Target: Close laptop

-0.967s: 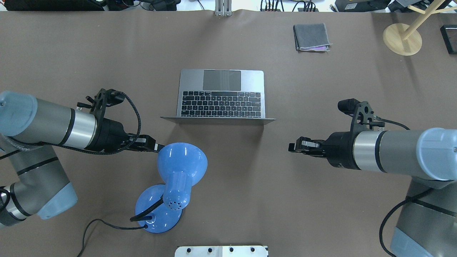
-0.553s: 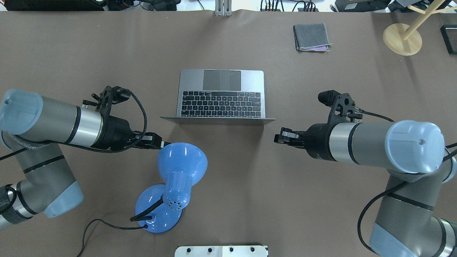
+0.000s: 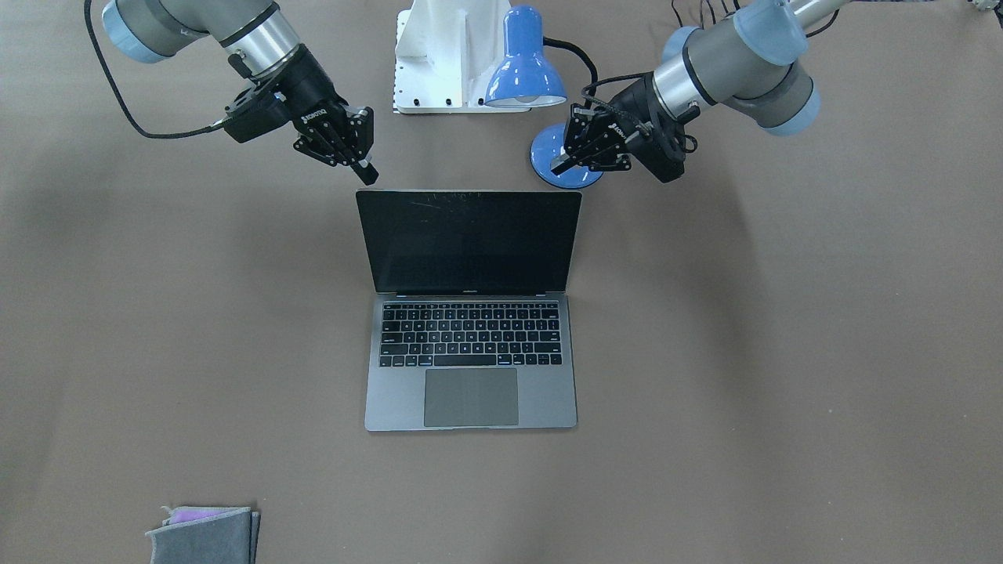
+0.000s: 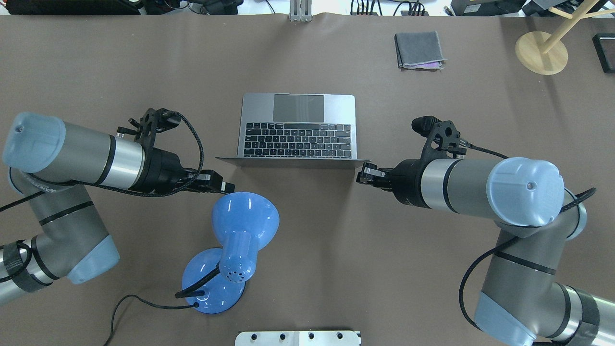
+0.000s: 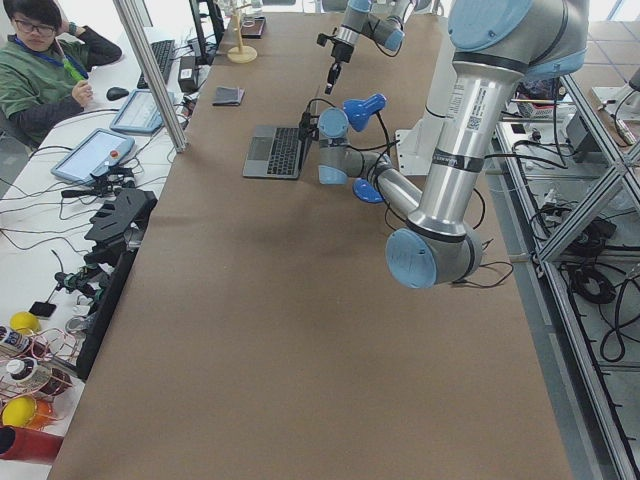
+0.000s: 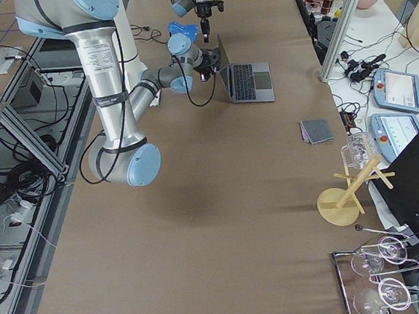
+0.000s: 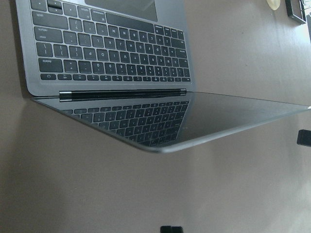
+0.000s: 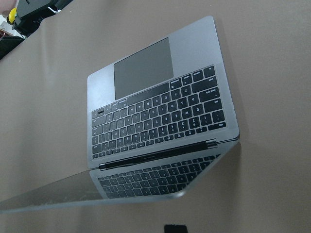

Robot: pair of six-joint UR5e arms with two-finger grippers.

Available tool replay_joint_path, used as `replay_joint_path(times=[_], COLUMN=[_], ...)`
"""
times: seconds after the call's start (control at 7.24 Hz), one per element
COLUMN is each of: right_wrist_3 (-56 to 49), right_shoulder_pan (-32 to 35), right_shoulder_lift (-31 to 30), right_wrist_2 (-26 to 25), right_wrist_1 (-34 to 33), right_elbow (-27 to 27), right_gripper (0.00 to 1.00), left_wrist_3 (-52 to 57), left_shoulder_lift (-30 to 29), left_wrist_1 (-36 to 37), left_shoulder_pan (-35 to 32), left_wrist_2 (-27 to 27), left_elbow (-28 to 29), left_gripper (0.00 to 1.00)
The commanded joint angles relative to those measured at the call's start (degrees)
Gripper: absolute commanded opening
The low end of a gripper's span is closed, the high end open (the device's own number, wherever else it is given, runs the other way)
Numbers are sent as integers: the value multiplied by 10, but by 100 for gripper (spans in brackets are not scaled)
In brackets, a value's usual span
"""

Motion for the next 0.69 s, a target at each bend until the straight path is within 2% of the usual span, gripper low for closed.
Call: replay_joint_path(times=[0.0, 0.55], right_wrist_3=[-1, -5], right_shoulder_pan=[8, 37], right_shoulder_lift=[10, 37], right_wrist_2=[-3, 1], right_wrist_1=[0, -23], right_elbow=[-10, -26], right_gripper=[0, 0], left_wrist_3=[0, 4], left_shoulder_lift=[-20, -40], left_wrist_1=[27, 71], left_shoulder_pan=[-26, -58], left_wrist_2=[-1, 0], left_elbow=[2, 7], left_gripper=[0, 0])
